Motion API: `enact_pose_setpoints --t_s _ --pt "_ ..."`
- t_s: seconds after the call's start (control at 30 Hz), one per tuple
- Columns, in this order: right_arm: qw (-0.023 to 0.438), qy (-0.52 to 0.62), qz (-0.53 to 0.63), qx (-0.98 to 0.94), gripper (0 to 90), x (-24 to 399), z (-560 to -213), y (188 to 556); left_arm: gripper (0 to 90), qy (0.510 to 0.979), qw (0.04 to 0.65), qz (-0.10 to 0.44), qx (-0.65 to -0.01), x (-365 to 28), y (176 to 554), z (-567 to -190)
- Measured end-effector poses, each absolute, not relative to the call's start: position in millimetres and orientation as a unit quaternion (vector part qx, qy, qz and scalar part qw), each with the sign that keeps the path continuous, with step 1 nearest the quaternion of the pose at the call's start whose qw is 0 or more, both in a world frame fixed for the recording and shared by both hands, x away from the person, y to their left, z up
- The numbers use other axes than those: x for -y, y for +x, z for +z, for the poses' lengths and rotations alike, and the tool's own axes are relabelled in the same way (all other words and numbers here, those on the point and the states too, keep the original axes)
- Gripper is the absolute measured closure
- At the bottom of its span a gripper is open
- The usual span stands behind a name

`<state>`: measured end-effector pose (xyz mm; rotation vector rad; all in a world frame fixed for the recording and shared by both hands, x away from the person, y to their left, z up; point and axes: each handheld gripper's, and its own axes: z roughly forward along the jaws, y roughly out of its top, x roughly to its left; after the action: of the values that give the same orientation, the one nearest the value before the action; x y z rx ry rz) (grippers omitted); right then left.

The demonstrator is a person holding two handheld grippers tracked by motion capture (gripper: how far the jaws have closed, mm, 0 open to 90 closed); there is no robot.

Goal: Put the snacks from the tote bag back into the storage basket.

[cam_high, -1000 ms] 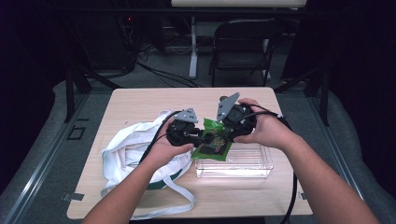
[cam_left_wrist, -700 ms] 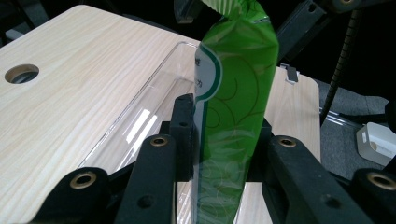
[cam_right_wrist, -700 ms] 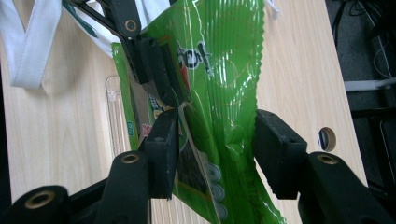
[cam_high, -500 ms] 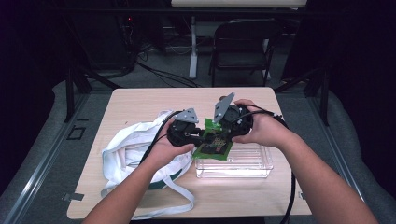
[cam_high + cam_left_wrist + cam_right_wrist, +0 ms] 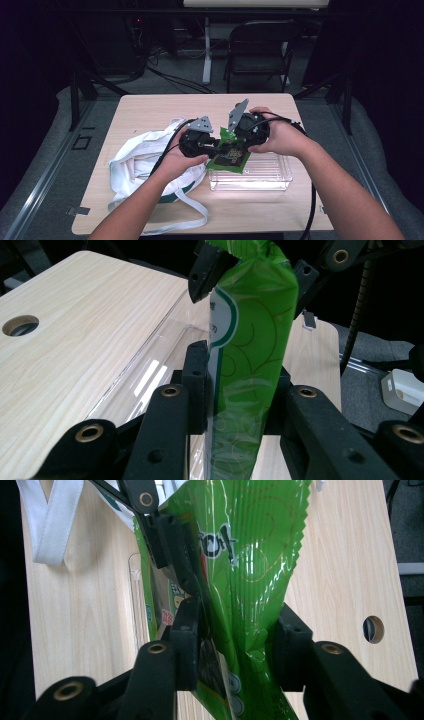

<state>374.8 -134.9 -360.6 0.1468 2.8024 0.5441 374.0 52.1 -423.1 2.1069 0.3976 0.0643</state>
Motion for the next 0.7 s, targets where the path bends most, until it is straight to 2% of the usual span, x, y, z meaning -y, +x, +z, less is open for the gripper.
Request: enact_pose_setpoints --t_s 0.27,0.7 --pt "0.131 0.046 0.185 -0.973 69.3 135.1 -360.9 374.6 72.3 0.866 0.474 0.028 -0.158 -51.5 374.3 -423.6" --pt "0.124 0.041 0.174 -0.976 74.0 134.0 -358.3 374.2 70.7 0.867 0.472 0.030 -0.157 -51.1 375.1 -424.1"
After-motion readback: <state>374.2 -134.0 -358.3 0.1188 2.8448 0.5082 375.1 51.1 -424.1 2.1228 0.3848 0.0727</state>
